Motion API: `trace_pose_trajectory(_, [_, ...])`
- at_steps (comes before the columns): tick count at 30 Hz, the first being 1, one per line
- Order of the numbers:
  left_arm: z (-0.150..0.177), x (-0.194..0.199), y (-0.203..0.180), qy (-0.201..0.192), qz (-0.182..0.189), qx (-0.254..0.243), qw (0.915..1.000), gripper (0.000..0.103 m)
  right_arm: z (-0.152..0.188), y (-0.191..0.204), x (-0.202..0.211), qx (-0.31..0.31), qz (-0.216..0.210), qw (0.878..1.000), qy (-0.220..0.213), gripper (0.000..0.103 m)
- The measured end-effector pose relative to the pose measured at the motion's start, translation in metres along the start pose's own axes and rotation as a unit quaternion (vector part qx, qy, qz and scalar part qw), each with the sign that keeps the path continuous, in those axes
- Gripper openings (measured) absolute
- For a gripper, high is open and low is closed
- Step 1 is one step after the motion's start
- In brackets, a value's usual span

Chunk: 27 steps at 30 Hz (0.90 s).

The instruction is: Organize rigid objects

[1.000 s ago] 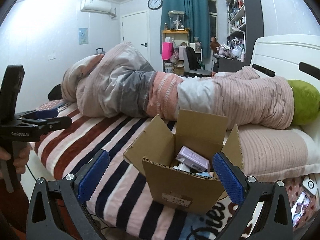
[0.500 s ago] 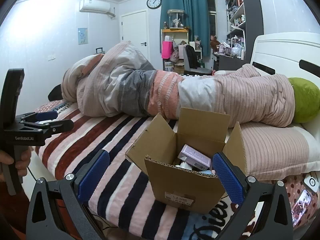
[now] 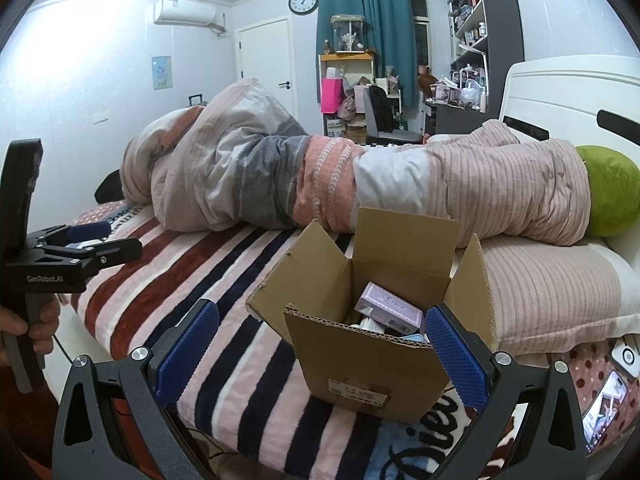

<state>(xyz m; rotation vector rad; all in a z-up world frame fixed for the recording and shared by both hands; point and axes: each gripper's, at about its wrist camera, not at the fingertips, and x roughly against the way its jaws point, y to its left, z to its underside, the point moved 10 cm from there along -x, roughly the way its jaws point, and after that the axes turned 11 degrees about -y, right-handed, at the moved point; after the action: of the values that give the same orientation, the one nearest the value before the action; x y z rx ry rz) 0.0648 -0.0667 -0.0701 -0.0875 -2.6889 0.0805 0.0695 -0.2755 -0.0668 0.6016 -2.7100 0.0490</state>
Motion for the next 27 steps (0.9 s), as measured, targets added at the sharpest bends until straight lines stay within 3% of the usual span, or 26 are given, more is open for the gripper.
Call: trace_pose_trajectory(27, [0.0058,-0.0016,-0.0038,0.004,-0.004,0.004,1.0,0.102,0.0004,0.0001,-0.0013,0.006,0.008,1.0,-0.001,0.103])
